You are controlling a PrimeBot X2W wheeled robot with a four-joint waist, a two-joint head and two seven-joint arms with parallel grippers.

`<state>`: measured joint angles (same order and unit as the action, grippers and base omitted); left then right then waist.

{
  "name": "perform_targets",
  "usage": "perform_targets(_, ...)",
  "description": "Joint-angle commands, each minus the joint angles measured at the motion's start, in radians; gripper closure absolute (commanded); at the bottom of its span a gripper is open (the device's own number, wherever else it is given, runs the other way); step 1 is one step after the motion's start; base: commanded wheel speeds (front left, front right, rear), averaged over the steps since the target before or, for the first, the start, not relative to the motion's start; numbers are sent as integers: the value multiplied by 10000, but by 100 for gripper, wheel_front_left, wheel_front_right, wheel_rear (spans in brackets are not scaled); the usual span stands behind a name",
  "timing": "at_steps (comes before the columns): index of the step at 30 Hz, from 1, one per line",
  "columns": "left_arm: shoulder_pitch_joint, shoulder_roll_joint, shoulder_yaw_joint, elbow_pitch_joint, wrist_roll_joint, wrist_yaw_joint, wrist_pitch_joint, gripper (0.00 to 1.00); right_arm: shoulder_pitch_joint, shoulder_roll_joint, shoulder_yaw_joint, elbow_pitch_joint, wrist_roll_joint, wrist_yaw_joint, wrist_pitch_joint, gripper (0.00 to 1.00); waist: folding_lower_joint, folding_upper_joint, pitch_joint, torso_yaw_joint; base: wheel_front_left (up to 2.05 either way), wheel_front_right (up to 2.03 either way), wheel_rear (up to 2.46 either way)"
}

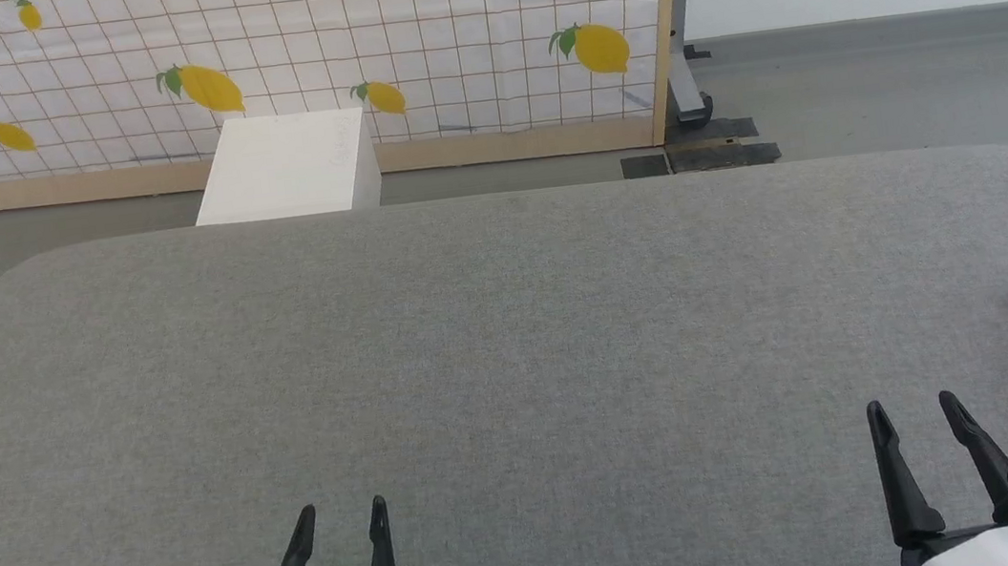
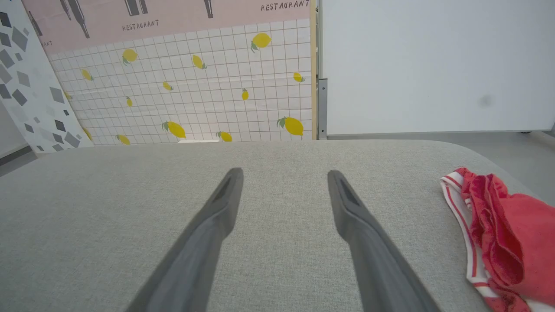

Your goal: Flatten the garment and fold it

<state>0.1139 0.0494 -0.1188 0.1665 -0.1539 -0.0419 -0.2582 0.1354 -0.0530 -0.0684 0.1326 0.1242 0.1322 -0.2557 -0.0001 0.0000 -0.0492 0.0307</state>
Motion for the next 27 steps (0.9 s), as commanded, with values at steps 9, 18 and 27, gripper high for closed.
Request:
perform_targets(9, -47, -2, 41, -66, 22, 18, 117, 100, -53, -1, 18, -60, -47, -1, 103, 100, 1, 0, 41, -11, 0, 0, 0)
perform_targets(18, -126, -1, 125, -182, 133, 48, 296, 100, -148, 1, 66, -152, -134, -2, 282, 100, 1, 0, 74, -33, 0, 0, 0)
perform_targets(27, -208, 0, 210, -301, 246, 77, 480, 100, -245, 3, 116, -246, -223, -3, 464, 100, 1, 0, 108, -55, 0, 0, 0)
